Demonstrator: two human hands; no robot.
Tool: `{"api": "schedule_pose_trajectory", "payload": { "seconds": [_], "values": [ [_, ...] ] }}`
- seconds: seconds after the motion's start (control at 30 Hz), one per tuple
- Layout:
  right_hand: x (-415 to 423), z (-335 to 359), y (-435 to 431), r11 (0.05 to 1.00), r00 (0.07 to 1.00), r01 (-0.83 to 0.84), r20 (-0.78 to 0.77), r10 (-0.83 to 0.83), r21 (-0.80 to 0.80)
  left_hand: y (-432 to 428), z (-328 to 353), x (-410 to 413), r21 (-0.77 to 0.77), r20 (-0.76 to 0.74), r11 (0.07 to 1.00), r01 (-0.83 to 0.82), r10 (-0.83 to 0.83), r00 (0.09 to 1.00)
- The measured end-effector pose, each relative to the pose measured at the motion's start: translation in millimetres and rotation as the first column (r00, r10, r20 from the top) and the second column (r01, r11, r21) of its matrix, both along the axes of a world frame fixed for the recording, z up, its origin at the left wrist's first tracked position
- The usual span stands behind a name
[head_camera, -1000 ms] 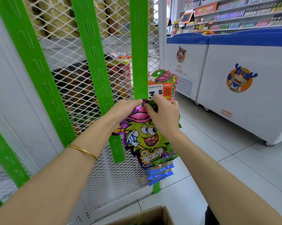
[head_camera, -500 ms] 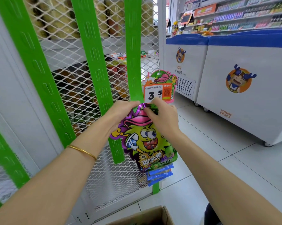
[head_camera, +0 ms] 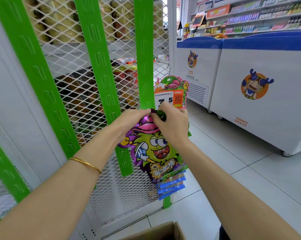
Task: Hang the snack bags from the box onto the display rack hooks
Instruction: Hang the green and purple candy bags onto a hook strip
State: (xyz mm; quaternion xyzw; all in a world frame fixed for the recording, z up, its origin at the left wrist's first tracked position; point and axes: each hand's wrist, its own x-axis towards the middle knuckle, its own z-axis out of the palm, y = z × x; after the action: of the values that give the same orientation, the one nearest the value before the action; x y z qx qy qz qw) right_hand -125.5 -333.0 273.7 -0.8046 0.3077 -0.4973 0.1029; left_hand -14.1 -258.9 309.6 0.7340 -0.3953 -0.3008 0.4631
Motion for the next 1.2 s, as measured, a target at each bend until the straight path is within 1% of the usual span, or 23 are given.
{"api": "schedule_pose_trajectory", "payload": {
  "seconds": [0.17, 0.33, 0.4, 0.57, 0.63, 0.73, 0.87, 0.9, 0.93, 1.03, 1.1, 1.2],
  "values": [
    [0, 2, -4, 0.997, 0.997, -0.064, -0.039, 0.066, 0.044, -2, -2, 0, -0.066, -0.028, 0.997, -0.028, 0.026, 0.999],
    [-5, -4, -5, 0.991, 0.992, -0.097, -0.078, 0.104, 0.092, -3, -4, 2, -0.059, -0.059, 0.998, -0.028, 0.024, 0.998],
    [-6, -8, -7, 0.985, 0.99, -0.108, -0.077, 0.119, 0.137, -2, -4, 3, -0.062, -0.058, 0.998, -0.012, 0.009, 0.998],
    [-11, -18, -4, 0.972, 0.984, -0.146, -0.075, 0.162, 0.183, -3, -8, 7, -0.031, -0.064, 0.999, 0.026, -0.028, 0.998],
    [-14, -23, -3, 0.962, 0.981, -0.169, -0.058, 0.185, 0.214, -3, -9, 7, -0.006, -0.045, 0.999, 0.032, -0.033, 0.998],
    [-17, -26, -5, 0.945, 0.974, -0.214, -0.025, 0.227, 0.246, -4, -10, 7, -0.021, 0.02, 1.0, 0.022, -0.021, 1.0],
    [-20, -17, -7, 0.946, 0.97, -0.24, 0.031, 0.239, 0.218, -4, -8, 5, 0.013, 0.118, 1.0, 0.014, -0.015, 0.993],
    [-21, -13, -8, 0.95, 0.971, -0.239, 0.047, 0.235, 0.203, -3, -5, 5, 0.018, 0.119, 0.999, 0.029, -0.031, 0.992],
    [-20, -10, -9, 0.955, 0.972, -0.236, 0.047, 0.231, 0.181, -2, -4, 6, 0.015, 0.102, 0.999, 0.035, -0.036, 0.994],
    [-16, -4, -11, 0.972, 0.978, -0.204, -0.027, 0.209, 0.118, -2, -1, 8, 0.033, 0.044, 0.997, 0.068, -0.069, 0.997],
    [-14, -2, -13, 0.979, 0.982, -0.178, -0.043, 0.183, 0.102, 1, -1, 5, 0.02, -0.035, 0.994, 0.112, -0.111, 0.993],
    [-10, 1, -13, 0.99, 0.991, -0.129, -0.036, 0.131, 0.059, 0, -5, 4, 0.017, -0.07, 0.997, 0.072, -0.07, 0.995]
  ]
}}
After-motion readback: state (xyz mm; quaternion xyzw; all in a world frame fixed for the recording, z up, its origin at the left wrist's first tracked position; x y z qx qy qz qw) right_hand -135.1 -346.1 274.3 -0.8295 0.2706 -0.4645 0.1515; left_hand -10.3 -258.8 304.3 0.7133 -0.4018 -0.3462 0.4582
